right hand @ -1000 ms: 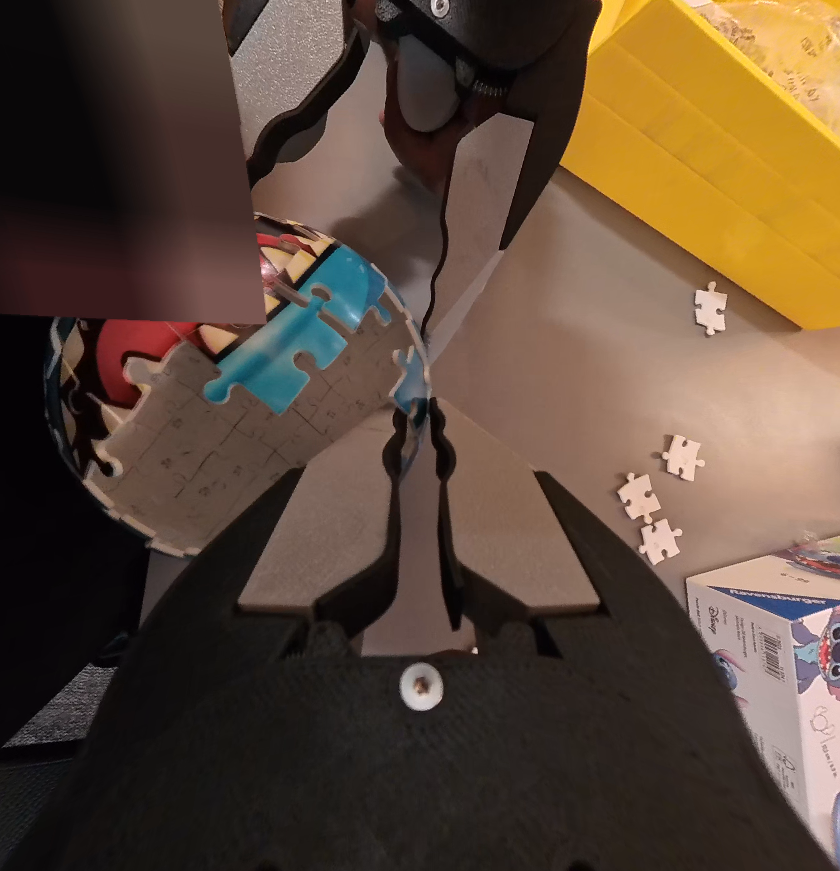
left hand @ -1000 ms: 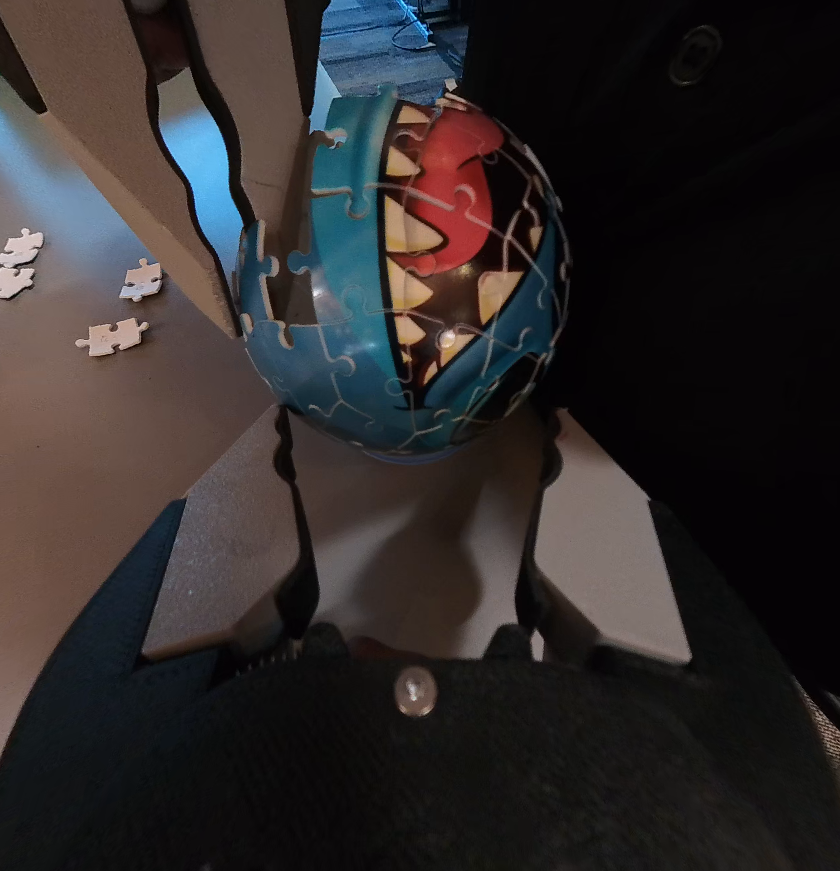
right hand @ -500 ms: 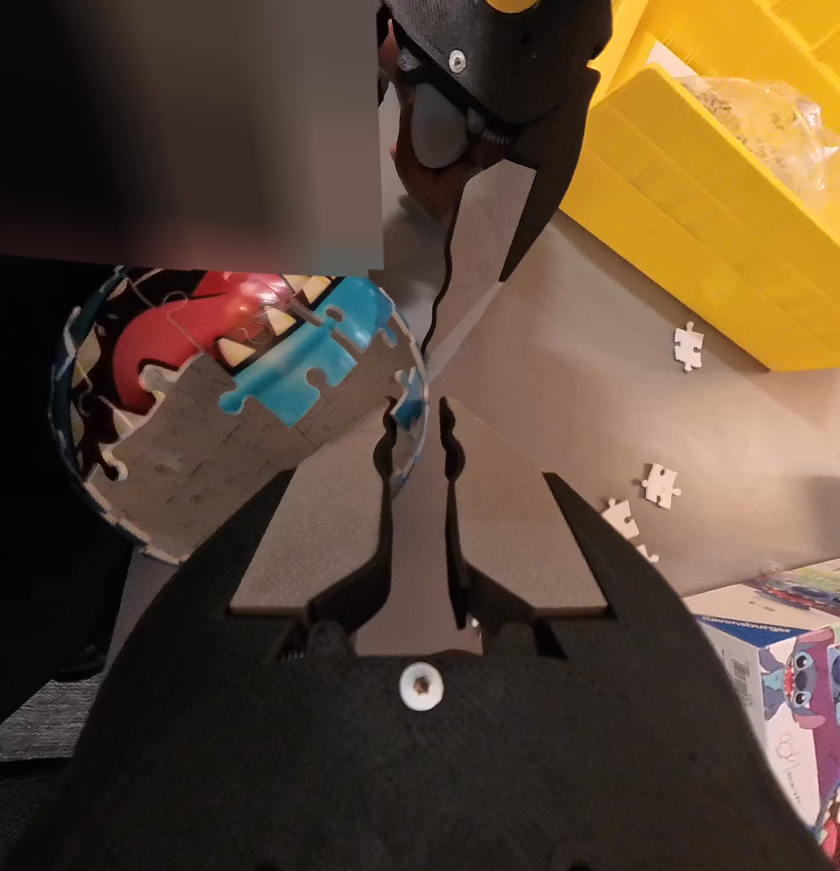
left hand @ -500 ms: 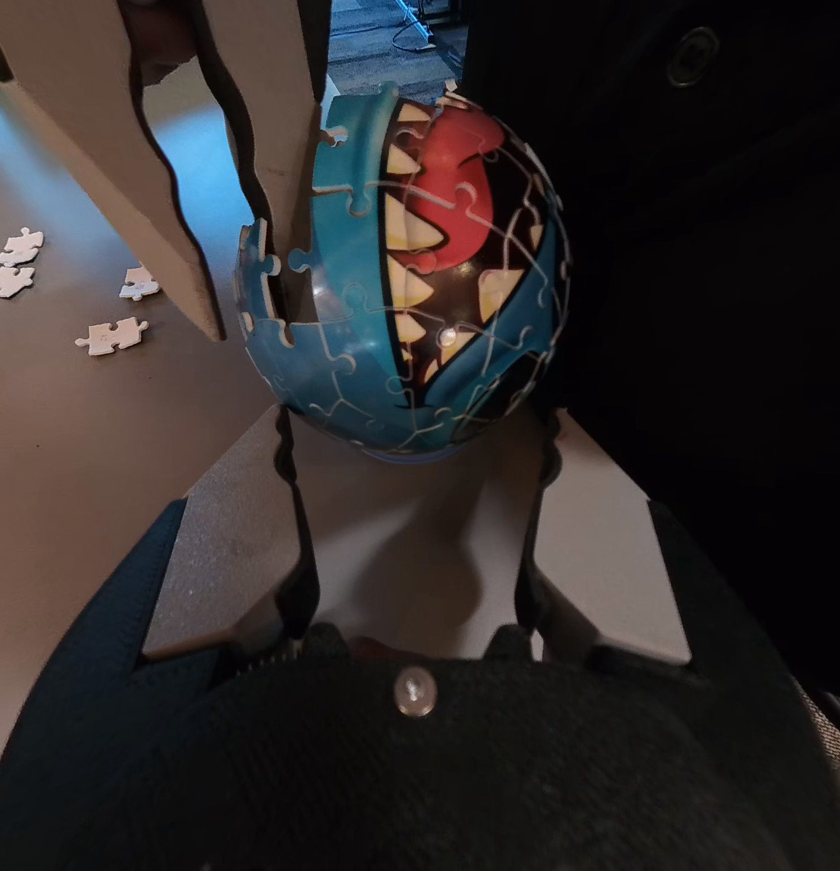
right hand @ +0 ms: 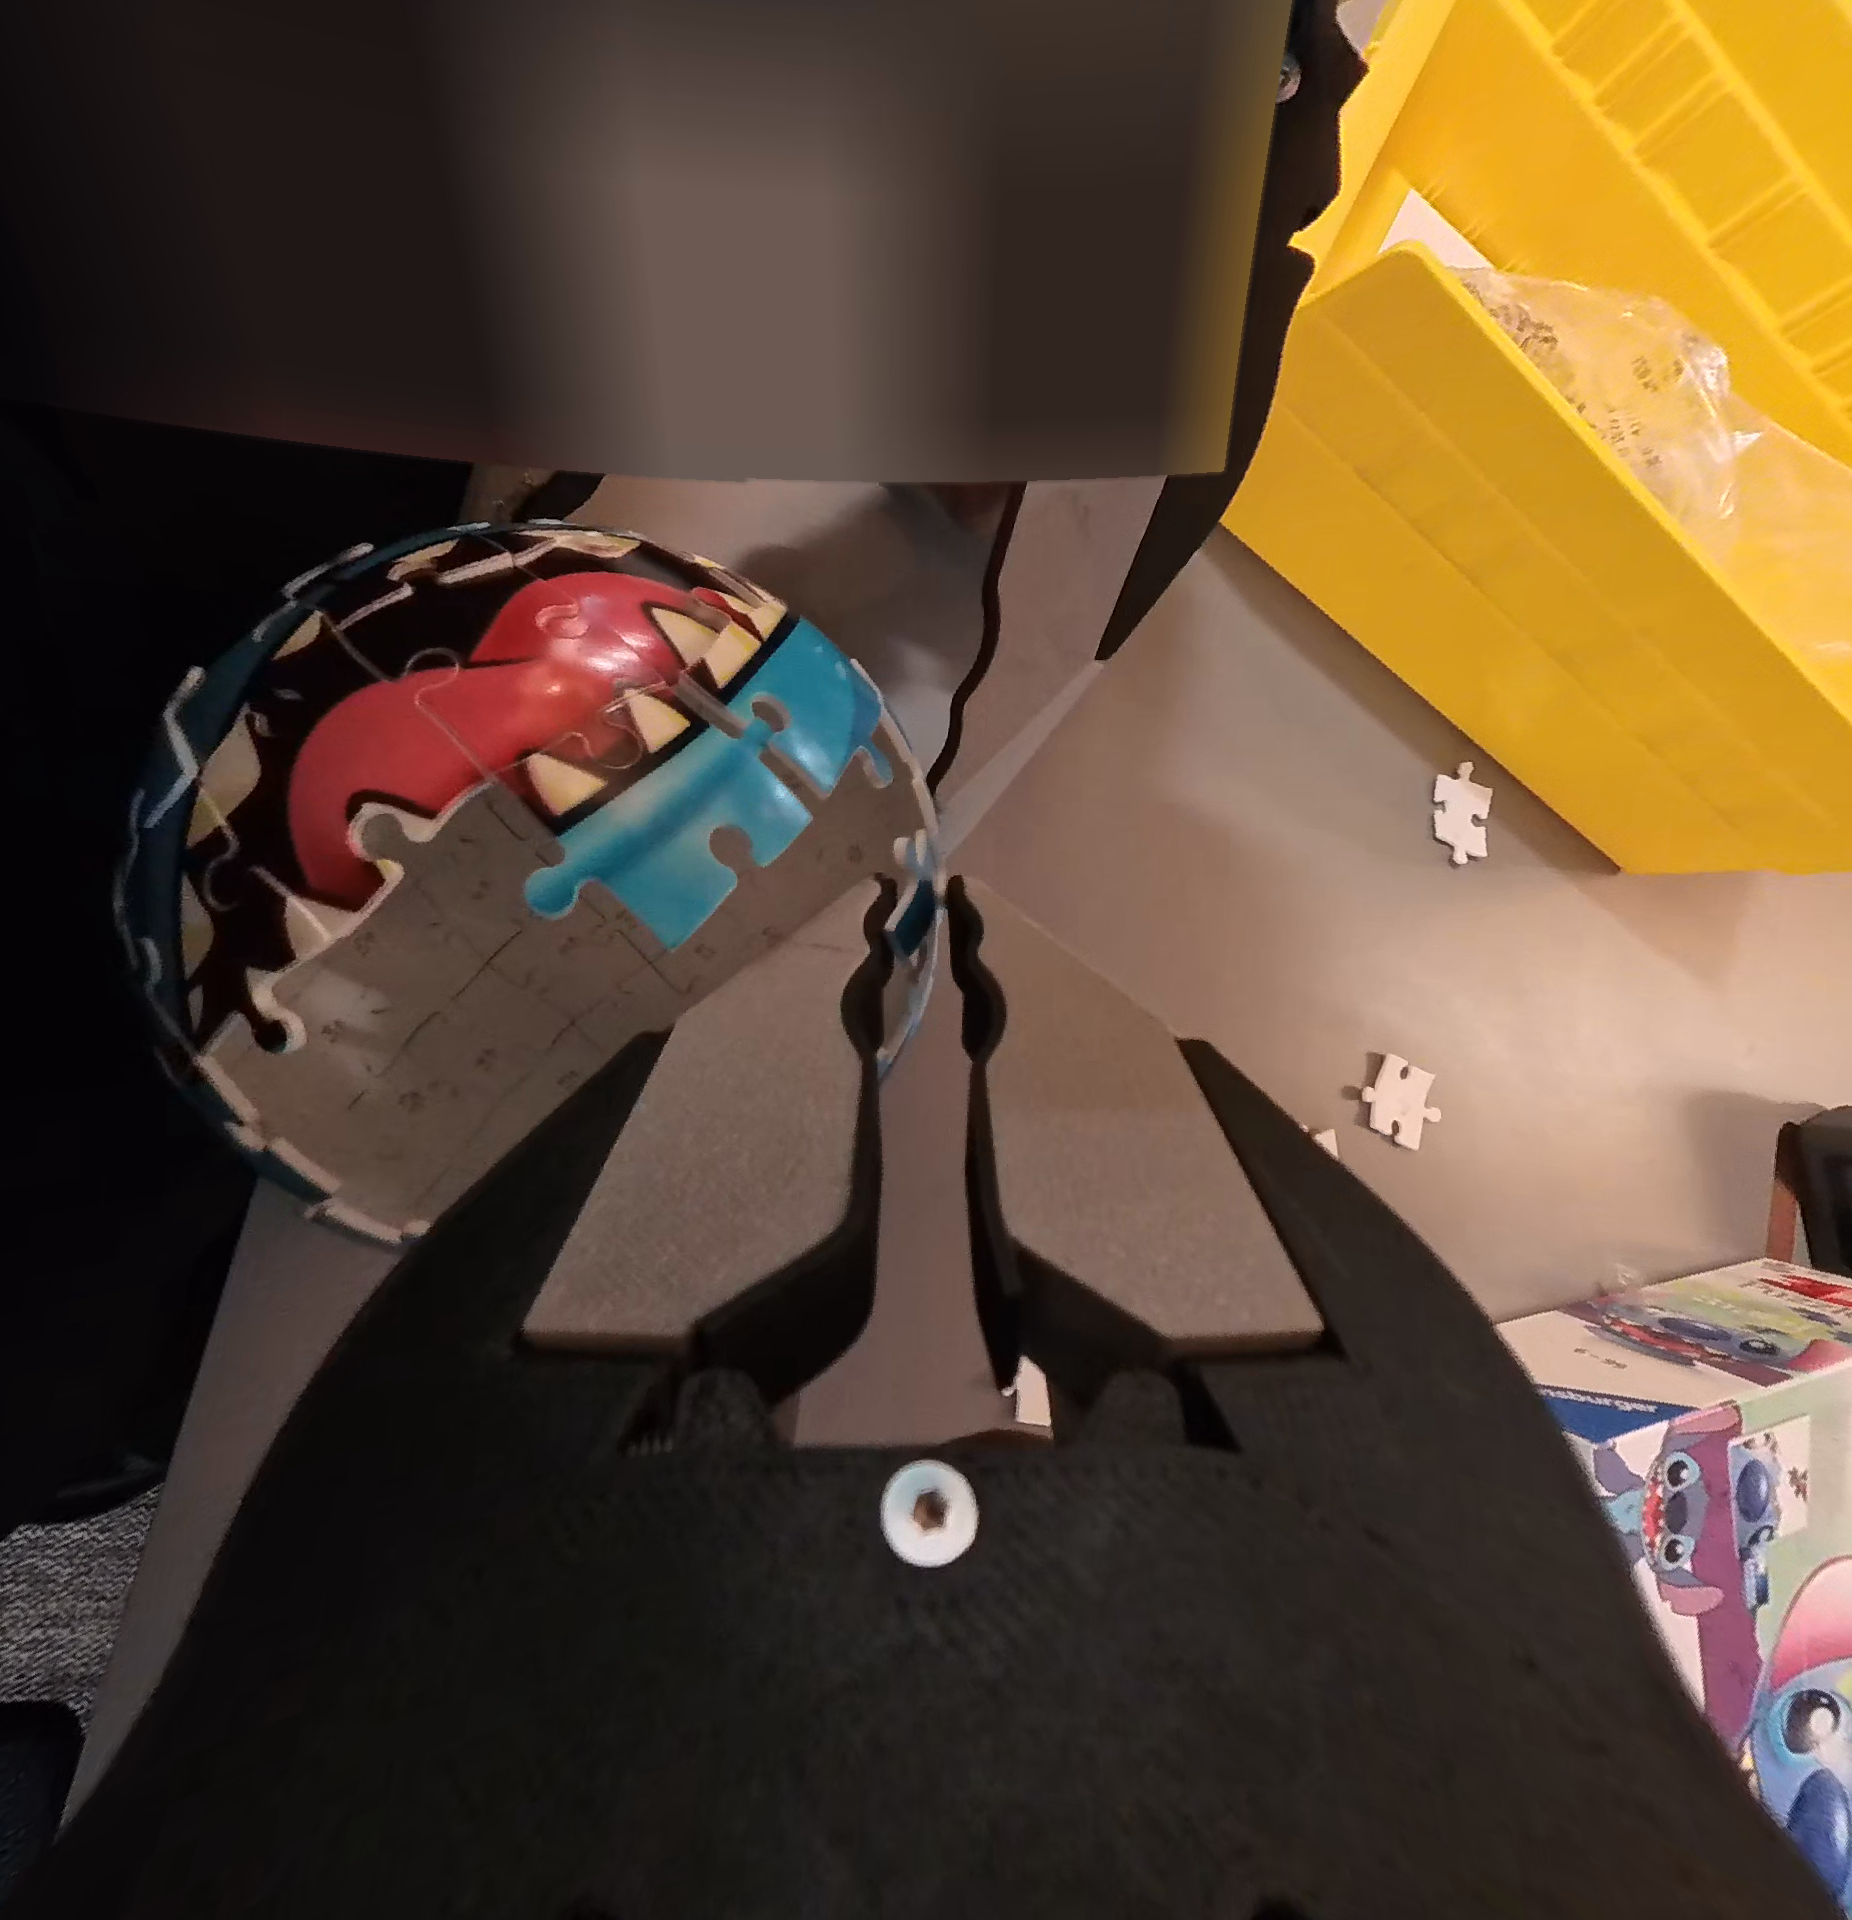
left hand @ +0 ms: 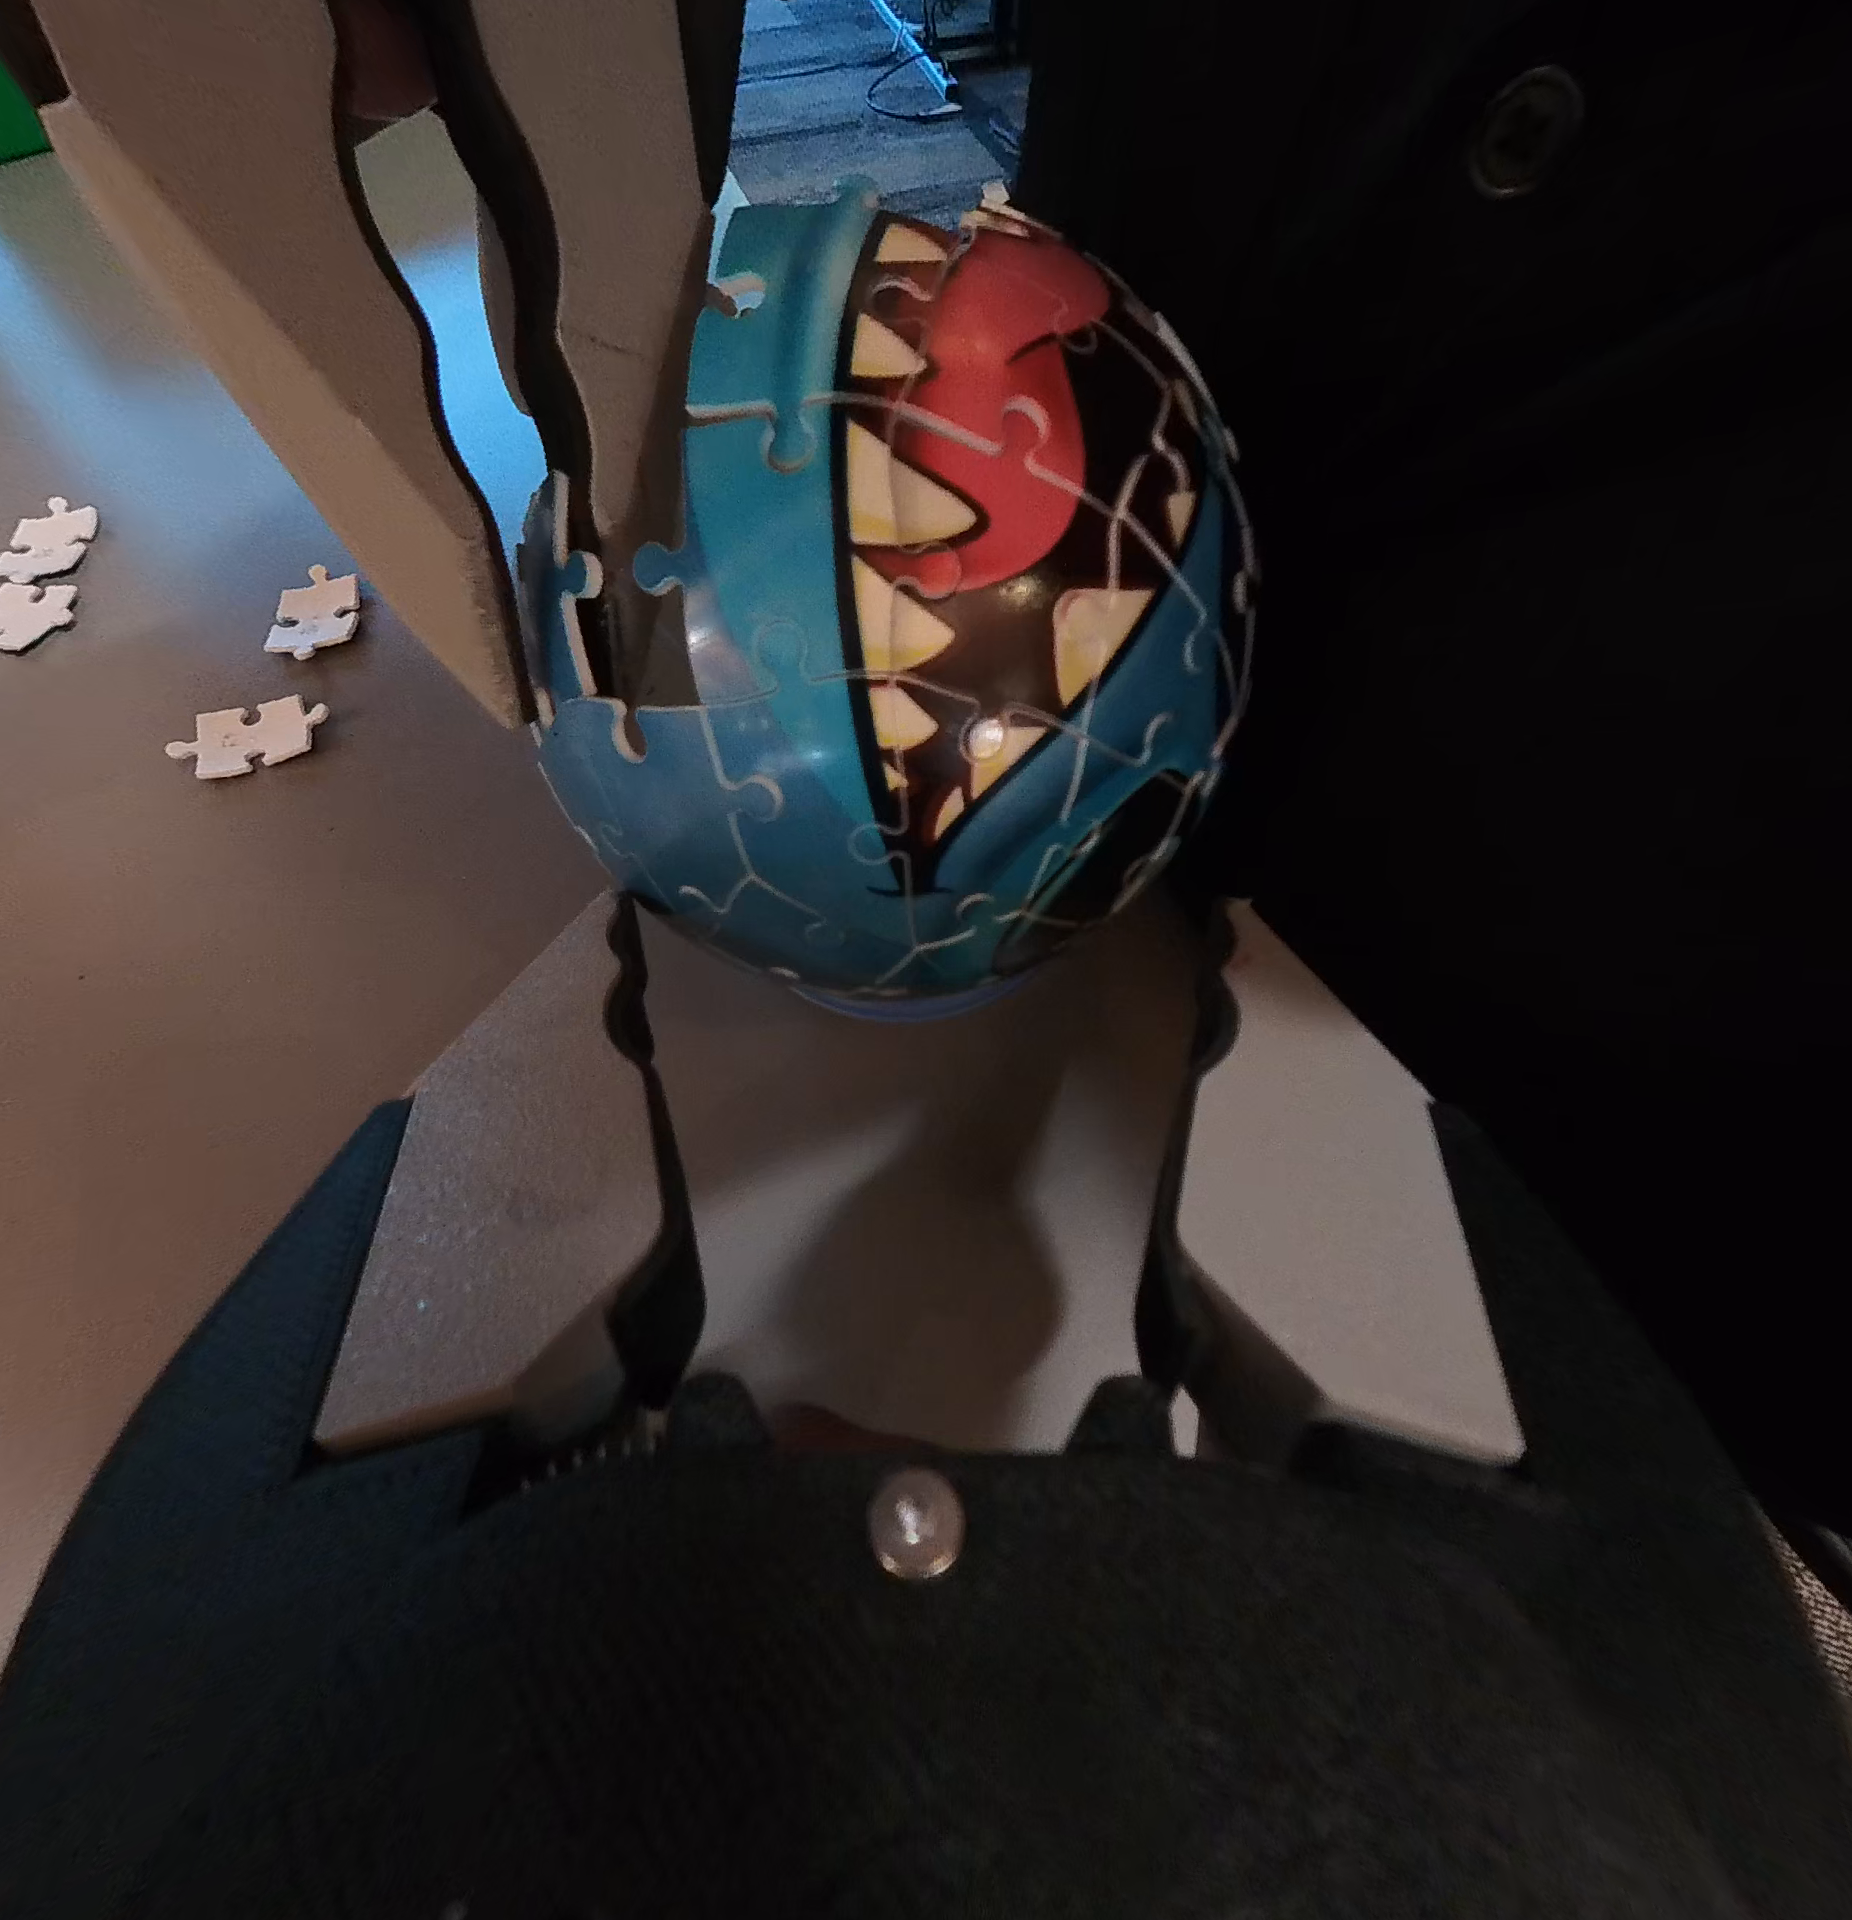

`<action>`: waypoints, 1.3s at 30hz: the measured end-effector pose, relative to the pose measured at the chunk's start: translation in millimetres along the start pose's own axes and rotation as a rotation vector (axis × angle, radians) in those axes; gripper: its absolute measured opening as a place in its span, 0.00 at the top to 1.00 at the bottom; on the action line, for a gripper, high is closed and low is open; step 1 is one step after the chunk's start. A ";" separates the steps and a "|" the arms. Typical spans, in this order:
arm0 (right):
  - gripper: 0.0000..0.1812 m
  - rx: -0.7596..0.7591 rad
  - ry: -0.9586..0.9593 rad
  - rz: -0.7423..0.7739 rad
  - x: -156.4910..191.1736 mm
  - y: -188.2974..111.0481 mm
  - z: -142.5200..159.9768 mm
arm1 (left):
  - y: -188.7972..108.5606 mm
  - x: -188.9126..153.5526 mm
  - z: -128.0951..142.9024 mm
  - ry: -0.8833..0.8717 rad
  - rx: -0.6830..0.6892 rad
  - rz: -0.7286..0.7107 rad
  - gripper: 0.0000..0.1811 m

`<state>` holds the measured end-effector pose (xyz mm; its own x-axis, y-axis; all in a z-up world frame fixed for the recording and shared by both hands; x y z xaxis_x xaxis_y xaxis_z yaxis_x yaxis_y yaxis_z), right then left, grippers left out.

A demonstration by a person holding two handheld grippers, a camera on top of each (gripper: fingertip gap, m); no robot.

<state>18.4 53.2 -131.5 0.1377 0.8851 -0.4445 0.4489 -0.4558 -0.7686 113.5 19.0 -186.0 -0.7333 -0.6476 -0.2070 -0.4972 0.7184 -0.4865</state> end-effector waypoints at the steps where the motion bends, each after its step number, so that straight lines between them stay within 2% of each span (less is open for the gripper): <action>1: 0.96 0.000 0.001 0.001 -0.1 0.1 0.0 | 0.0 0.0 0.0 0.000 0.000 -0.001 0.42; 22: 1.00 0.016 -0.113 0.135 3.6 3.8 -0.7 | 2.8 -0.5 0.8 -0.001 0.010 -0.005 0.41; 32: 1.00 -0.033 -0.085 0.110 5.2 4.1 1.4 | 5.4 -2.2 1.1 0.014 0.031 -0.020 0.40; 36: 1.00 -0.048 -0.059 0.084 3.7 3.6 1.1 | 0.3 -0.5 -7.5 0.018 -0.043 -0.027 0.44; 39: 1.00 -0.058 -0.047 0.080 2.0 2.3 0.9 | -7.7 -0.8 -16.0 -0.033 -0.118 0.030 0.45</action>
<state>19.0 53.8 -134.6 0.1340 0.8402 -0.5255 0.4885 -0.5174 -0.7026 110.5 18.0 -168.5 -0.7337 -0.6324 -0.2485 -0.5283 0.7610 -0.3766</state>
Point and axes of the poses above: each gripper's, where its closed fingertips meet, y out along the fingers, z out of its underside, x = y × z across the jaws, the point moved 6 cm from there along -y, back along the fingers, and after that the axes turned 14 degrees about -y, right-handed, at the moved point
